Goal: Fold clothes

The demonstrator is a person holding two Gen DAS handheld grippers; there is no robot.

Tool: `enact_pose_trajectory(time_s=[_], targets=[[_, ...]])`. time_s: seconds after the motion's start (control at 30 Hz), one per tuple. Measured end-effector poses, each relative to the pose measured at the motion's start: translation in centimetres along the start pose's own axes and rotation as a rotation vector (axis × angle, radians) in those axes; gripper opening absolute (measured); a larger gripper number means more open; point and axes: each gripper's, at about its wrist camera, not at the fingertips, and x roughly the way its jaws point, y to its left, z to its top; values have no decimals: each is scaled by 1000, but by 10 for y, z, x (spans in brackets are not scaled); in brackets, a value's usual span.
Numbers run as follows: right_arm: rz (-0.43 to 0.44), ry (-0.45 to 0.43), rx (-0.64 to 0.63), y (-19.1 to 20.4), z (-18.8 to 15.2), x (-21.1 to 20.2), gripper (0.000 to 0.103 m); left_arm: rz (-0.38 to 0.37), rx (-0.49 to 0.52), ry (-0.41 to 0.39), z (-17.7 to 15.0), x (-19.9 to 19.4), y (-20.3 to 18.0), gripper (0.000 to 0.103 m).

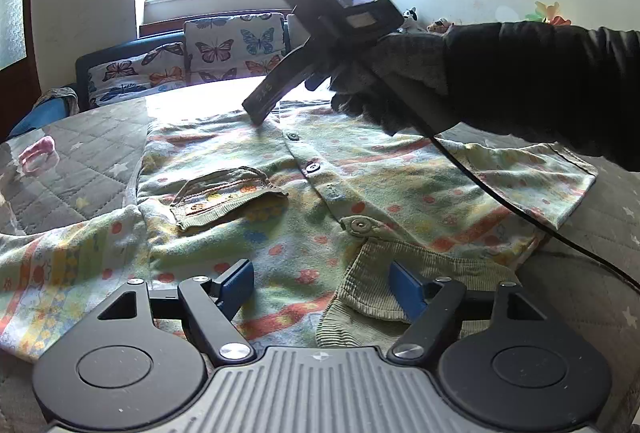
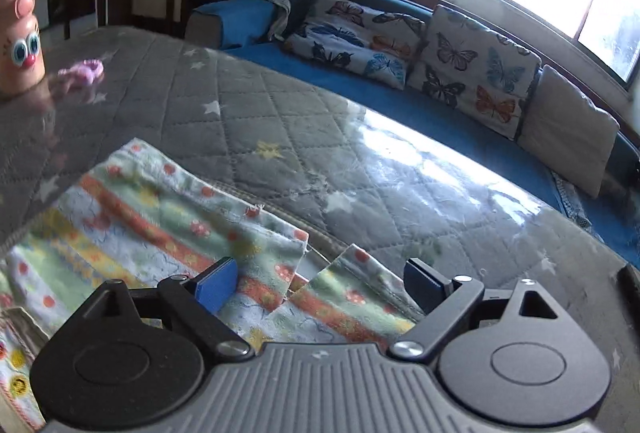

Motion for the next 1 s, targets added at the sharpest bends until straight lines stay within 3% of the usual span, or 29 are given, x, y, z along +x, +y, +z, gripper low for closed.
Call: enact_pose_trajectory(time_s=[0.27,0.63,0.87,1.0], targets=[[53,-48,-51,10,-10,-63,94,-13,-1,3,0,1,1,86],[98,-3,-53,14,-108,-142,96,-6,17,14,0,3,-2,95],[117,-49,-12,27,-162,-185,96,10,26,17,0,4,-4,97],[85,-77,-37,38,-186,-202,96,18,29,19,0,5,-5,98]])
